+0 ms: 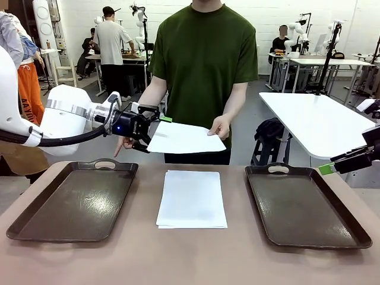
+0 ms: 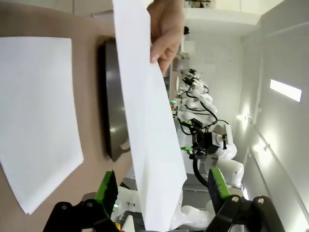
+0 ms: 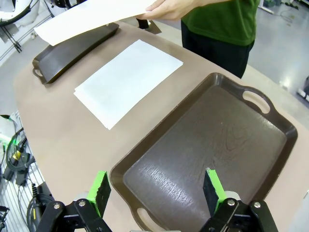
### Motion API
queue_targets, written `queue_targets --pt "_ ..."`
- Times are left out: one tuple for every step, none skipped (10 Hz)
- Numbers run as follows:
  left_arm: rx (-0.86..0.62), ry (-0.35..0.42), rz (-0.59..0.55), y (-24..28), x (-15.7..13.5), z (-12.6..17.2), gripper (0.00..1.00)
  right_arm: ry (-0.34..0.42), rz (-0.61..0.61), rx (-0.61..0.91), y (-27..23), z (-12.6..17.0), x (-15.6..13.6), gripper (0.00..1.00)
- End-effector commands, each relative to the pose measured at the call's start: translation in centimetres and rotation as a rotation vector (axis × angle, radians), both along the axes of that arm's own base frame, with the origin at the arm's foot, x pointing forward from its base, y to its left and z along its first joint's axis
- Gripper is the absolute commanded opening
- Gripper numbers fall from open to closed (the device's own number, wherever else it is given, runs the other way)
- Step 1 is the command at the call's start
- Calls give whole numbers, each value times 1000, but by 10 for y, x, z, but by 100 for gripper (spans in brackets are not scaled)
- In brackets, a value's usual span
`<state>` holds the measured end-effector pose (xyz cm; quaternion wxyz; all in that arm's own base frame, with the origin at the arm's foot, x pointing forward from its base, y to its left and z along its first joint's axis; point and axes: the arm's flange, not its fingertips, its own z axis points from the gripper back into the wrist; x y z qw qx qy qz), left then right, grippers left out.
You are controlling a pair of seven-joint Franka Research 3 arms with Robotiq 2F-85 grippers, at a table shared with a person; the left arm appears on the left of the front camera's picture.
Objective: Sort the A4 documents.
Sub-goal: Receive the A4 Paper.
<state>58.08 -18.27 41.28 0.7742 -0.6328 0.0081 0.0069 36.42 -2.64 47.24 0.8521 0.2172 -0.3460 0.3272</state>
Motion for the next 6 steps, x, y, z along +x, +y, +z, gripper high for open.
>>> queue_targets --pt "-29 -35 13 0 4 4 77 -11 16 20 0 -2 4 100" --pt "-19 -46 21 0 5 6 61 -11 16 20 0 -2 4 100" --pt "-16 -51 24 -1 5 7 57 -11 16 20 0 -2 4 100" --pt "-17 -51 20 -1 6 7 41 -11 16 20 0 -2 4 100" --pt "-10 -55 17 -1 7 7 56 -11 16 20 0 -2 4 100" --pt "0 -55 19 0 6 6 21 -11 16 20 0 -2 4 100"
